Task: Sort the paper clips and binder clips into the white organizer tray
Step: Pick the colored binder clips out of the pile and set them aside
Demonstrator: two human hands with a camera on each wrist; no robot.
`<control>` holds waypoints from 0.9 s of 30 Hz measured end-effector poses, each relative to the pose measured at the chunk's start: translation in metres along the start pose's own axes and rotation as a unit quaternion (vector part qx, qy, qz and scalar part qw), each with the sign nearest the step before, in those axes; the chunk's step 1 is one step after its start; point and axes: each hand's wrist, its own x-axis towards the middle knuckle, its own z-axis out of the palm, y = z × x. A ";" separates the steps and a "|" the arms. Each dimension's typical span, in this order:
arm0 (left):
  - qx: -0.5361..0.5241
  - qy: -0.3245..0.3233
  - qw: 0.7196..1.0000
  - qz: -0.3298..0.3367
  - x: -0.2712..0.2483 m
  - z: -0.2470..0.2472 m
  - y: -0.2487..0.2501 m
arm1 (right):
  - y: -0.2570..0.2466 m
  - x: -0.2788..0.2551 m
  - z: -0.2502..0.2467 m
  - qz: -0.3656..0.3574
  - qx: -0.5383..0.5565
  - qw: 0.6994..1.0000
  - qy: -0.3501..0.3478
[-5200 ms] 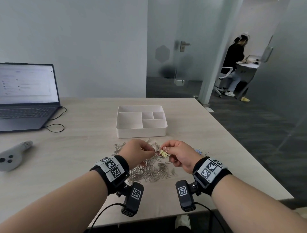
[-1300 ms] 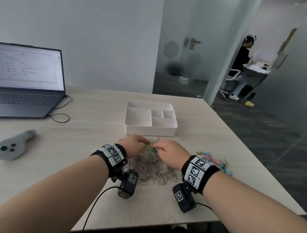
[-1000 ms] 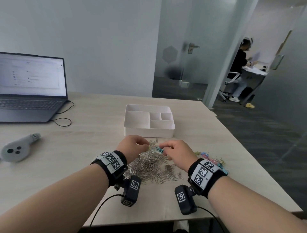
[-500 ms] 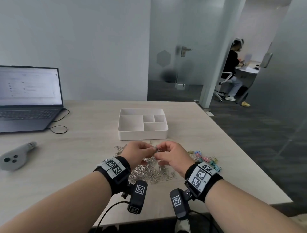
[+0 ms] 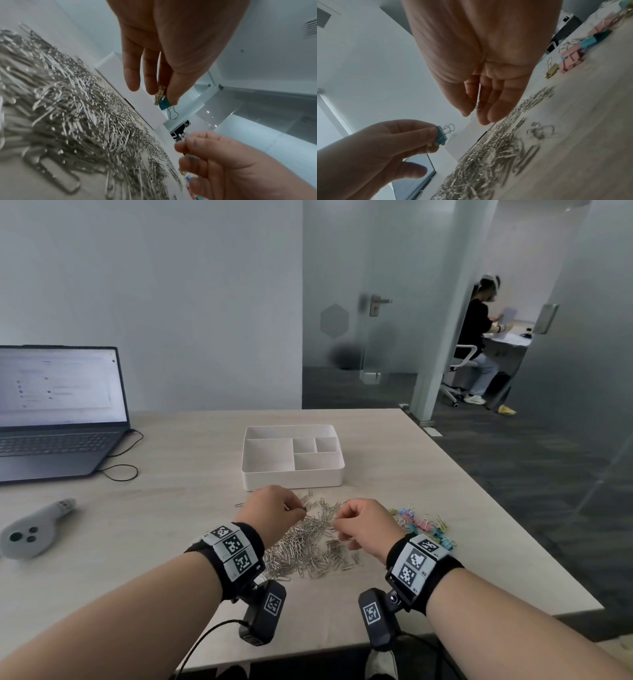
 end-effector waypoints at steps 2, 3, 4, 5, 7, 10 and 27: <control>-0.047 -0.010 0.998 -0.032 -0.002 0.000 -0.001 | 0.003 -0.001 -0.002 -0.016 -0.084 0.996 -0.010; -0.078 -0.016 0.996 -0.046 -0.004 0.000 0.000 | 0.003 -0.002 -0.003 -0.028 -0.115 0.993 -0.011; -0.109 -0.022 0.992 -0.056 -0.006 0.001 0.001 | 0.002 -0.004 -0.004 -0.039 -0.122 0.992 -0.013; -0.138 -0.027 0.988 -0.059 -0.007 0.003 0.003 | 0.001 -0.004 -0.004 -0.048 -0.107 0.993 -0.019; -0.196 -0.040 0.978 -0.058 -0.010 0.007 0.007 | -0.002 -0.005 -0.003 -0.063 -0.048 0.996 -0.043; -0.278 -0.052 0.957 -0.060 -0.015 0.014 0.014 | -0.005 -0.008 0.001 -0.065 0.028 0.995 -0.076; -0.159 -0.018 0.987 -0.029 -0.019 0.023 0.001 | 0.042 0.001 -0.080 0.015 -0.311 0.950 0.031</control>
